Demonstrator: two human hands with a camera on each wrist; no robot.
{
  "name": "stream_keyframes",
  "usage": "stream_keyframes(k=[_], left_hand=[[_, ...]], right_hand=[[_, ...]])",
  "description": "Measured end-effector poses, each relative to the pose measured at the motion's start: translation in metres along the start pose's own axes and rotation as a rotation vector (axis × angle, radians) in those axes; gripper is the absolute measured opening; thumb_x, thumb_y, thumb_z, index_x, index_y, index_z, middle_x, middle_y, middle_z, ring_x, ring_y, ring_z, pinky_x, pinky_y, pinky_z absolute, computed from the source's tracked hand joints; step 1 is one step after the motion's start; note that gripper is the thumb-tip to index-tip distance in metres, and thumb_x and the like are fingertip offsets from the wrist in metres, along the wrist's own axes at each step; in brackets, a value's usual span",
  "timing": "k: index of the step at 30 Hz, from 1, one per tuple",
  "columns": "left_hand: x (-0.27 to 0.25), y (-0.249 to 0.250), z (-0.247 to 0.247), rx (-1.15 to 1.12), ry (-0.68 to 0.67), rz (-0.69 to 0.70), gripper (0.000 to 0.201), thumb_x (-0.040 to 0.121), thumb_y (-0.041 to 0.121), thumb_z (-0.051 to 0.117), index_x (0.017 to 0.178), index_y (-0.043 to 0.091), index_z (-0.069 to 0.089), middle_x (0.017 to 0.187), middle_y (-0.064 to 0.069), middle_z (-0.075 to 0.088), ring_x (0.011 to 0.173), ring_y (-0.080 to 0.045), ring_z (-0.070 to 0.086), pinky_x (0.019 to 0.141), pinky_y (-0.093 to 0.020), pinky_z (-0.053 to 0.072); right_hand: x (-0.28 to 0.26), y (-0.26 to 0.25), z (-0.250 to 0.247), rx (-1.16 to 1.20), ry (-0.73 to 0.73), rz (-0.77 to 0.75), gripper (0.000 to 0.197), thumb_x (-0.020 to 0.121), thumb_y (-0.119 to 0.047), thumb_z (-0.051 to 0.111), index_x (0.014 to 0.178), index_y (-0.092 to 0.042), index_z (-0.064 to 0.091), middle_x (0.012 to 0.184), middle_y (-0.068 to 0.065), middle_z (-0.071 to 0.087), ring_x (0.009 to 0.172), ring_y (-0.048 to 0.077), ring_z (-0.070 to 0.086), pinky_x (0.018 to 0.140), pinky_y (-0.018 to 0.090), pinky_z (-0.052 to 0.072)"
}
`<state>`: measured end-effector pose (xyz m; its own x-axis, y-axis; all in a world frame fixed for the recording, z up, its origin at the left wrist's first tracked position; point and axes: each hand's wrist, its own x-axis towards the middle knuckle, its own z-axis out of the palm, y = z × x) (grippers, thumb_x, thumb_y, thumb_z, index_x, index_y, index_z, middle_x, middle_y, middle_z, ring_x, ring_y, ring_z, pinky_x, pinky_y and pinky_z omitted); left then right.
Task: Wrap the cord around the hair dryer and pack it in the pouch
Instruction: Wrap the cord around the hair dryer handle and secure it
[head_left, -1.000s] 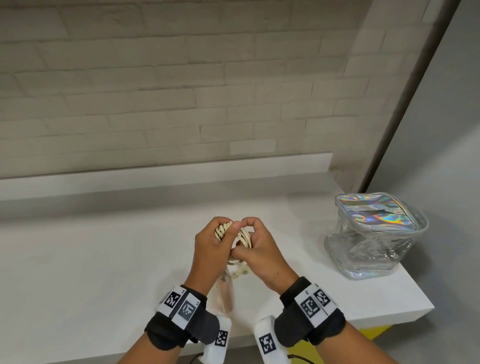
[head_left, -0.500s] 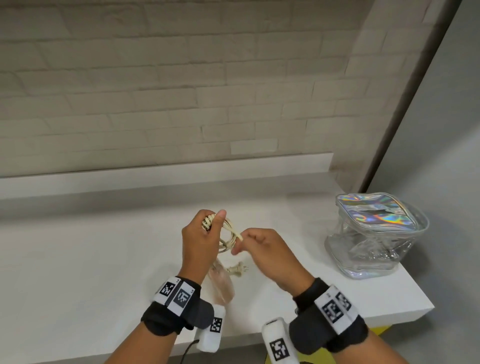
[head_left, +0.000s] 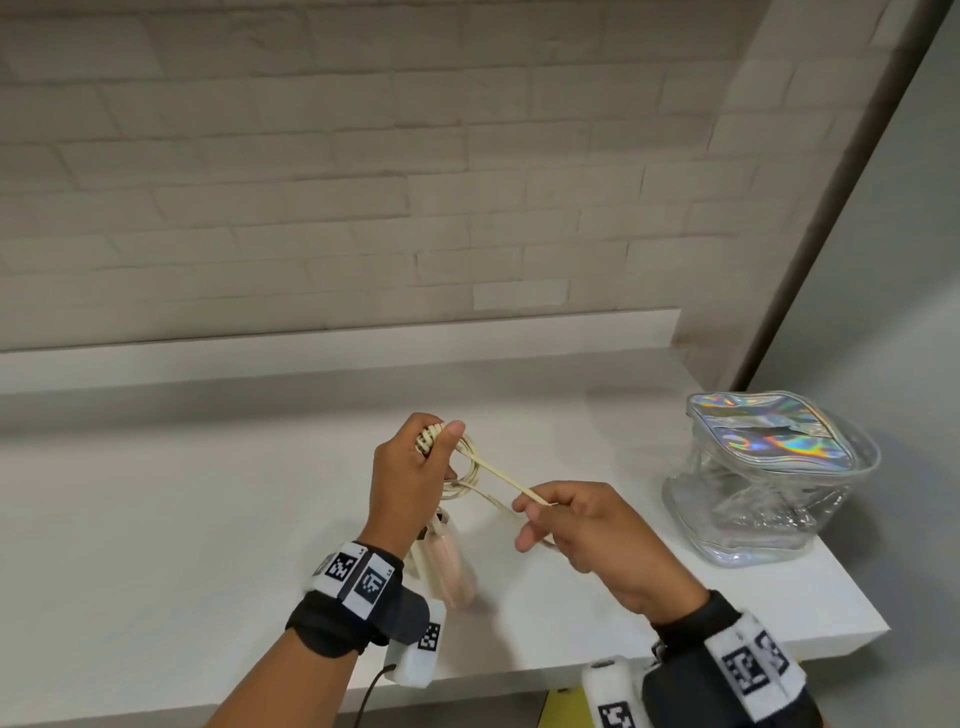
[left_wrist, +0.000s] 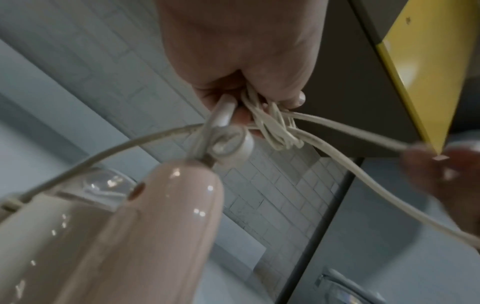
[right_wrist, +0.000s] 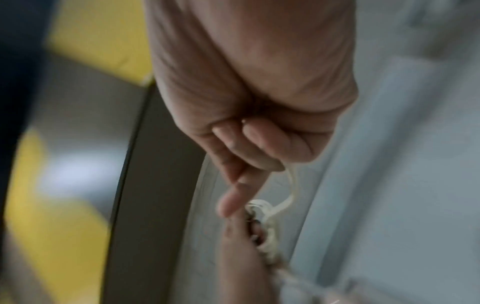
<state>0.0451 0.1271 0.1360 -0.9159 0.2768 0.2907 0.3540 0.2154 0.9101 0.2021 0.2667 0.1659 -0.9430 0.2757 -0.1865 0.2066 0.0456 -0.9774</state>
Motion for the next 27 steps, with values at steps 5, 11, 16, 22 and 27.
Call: stream_keyframes(k=[5,11,16,22,27], left_hand=[[-0.002,0.003,0.004,-0.048,0.032,-0.011,0.020,0.089,0.035,0.064,0.080,0.018,0.061,0.052,-0.005,0.058,0.042,-0.011,0.058,0.043,-0.025,0.049],[-0.009,0.004,0.012,-0.049,-0.028,0.054,0.018,0.088,0.031,0.066,0.080,0.016,0.061,0.058,0.000,0.059,0.046,-0.005,0.051,0.048,-0.015,0.042],[-0.006,0.000,0.008,-0.087,-0.009,0.031,0.019,0.087,0.037,0.066,0.080,0.019,0.062,0.064,-0.007,0.062,0.052,-0.011,0.053,0.053,-0.027,0.046],[-0.002,-0.004,-0.004,-0.076,0.060,0.000,0.014,0.089,0.031,0.066,0.083,0.019,0.061,0.057,-0.003,0.066,0.050,-0.012,0.063,0.050,-0.018,0.048],[0.004,-0.008,-0.012,-0.111,0.067,-0.035,0.013,0.090,0.029,0.065,0.084,0.018,0.062,0.057,-0.003,0.068,0.051,-0.011,0.066,0.049,-0.019,0.051]], right_hand=[[0.001,-0.010,-0.011,0.603,-0.190,-0.107,0.031,0.079,-0.015,0.055,0.103,-0.009,0.073,0.105,0.012,0.072,0.106,0.022,0.066,0.095,0.040,0.047],[0.024,0.011,0.022,0.130,-0.161,-0.214,0.049,0.086,0.021,0.043,0.110,-0.011,0.071,0.121,0.004,0.068,0.112,0.013,0.063,0.094,0.026,0.049],[0.036,0.022,0.036,-0.621,-0.002,-0.673,0.025,0.090,-0.012,0.064,0.113,-0.022,0.071,0.117,-0.010,0.066,0.099,0.002,0.060,0.087,0.016,0.047],[0.033,0.007,0.020,-0.158,0.268,-0.658,0.017,0.091,-0.026,0.057,0.088,-0.024,0.074,0.086,-0.008,0.073,0.074,0.013,0.068,0.068,0.022,0.051],[0.019,-0.022,-0.011,0.187,0.308,-0.483,0.038,0.100,-0.018,0.048,0.066,-0.018,0.065,0.060,0.003,0.063,0.051,0.016,0.056,0.052,0.023,0.045]])
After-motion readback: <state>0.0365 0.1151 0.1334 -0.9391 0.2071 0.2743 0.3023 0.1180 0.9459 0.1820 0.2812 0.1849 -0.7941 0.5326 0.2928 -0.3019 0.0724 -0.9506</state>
